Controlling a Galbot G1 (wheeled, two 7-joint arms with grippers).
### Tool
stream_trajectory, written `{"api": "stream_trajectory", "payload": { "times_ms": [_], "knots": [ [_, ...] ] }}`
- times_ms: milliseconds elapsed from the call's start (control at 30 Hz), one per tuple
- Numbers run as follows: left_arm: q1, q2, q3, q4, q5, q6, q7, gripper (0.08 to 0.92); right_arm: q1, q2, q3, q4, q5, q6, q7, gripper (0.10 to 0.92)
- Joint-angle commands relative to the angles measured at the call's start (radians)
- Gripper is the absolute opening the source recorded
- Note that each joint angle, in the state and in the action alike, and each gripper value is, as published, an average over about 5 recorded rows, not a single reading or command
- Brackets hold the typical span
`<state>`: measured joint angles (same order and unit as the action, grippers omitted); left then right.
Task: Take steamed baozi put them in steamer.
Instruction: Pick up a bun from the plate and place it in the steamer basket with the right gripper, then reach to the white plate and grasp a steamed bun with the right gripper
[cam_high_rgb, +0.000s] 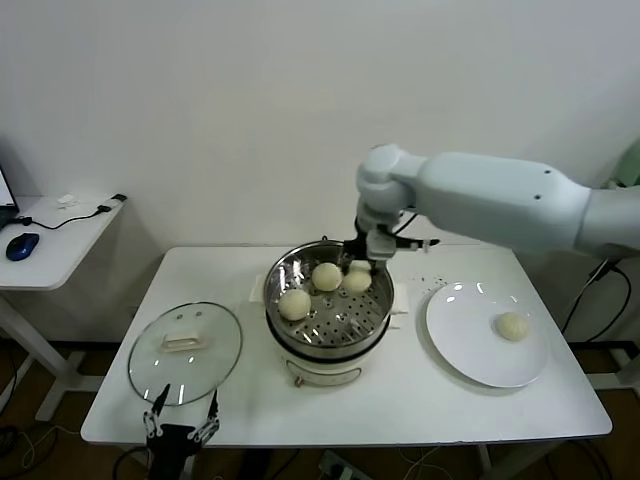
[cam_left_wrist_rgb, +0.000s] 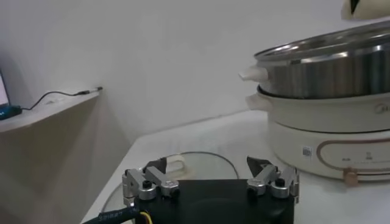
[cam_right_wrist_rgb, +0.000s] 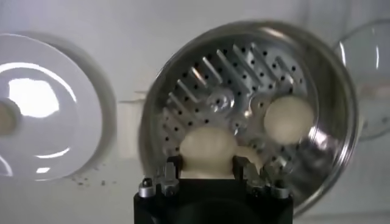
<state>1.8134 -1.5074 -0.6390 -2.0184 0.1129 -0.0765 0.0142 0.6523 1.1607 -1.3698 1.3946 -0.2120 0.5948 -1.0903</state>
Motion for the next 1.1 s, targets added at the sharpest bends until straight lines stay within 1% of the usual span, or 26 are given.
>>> {"api": "stream_trajectory", "payload": {
  "times_ms": [33,533,600,767,867,1000,1100],
  "knots": [
    [-0.001,-0.001,-0.001,0.003,-0.003,0.001,0.000,0.823,-0.108,0.117,0.017,0.030,-0.079,0.067,0.015,0.560],
    [-0.002,-0.002,-0.001,0.020,-0.005,-0.004,0.000,0.823,-0.140,0.112,-0.017,0.001,-0.032,0.051,0.028,0.568],
    [-0.002,-0.002,-0.001,0.021,-0.005,-0.005,0.000,0.823,-0.134,0.108,-0.018,-0.003,-0.032,0.050,0.034,0.601],
    [-0.003,-0.003,0.000,0.022,-0.005,-0.005,-0.001,0.823,-0.116,0.094,-0.011,-0.005,-0.030,0.050,0.022,0.744],
    [-0.003,-0.002,-0.001,0.023,-0.005,-0.006,-0.001,0.823,-0.103,0.078,0.005,-0.010,-0.025,0.049,0.020,0.803],
    [-0.003,-0.002,0.000,0.024,-0.004,-0.007,-0.001,0.823,-0.075,0.041,0.041,-0.033,-0.007,0.033,0.032,0.821],
    [-0.001,-0.001,0.000,0.021,-0.004,-0.009,-0.001,0.823,-0.033,-0.021,0.059,-0.052,0.046,-0.030,0.050,0.822]
  ]
}}
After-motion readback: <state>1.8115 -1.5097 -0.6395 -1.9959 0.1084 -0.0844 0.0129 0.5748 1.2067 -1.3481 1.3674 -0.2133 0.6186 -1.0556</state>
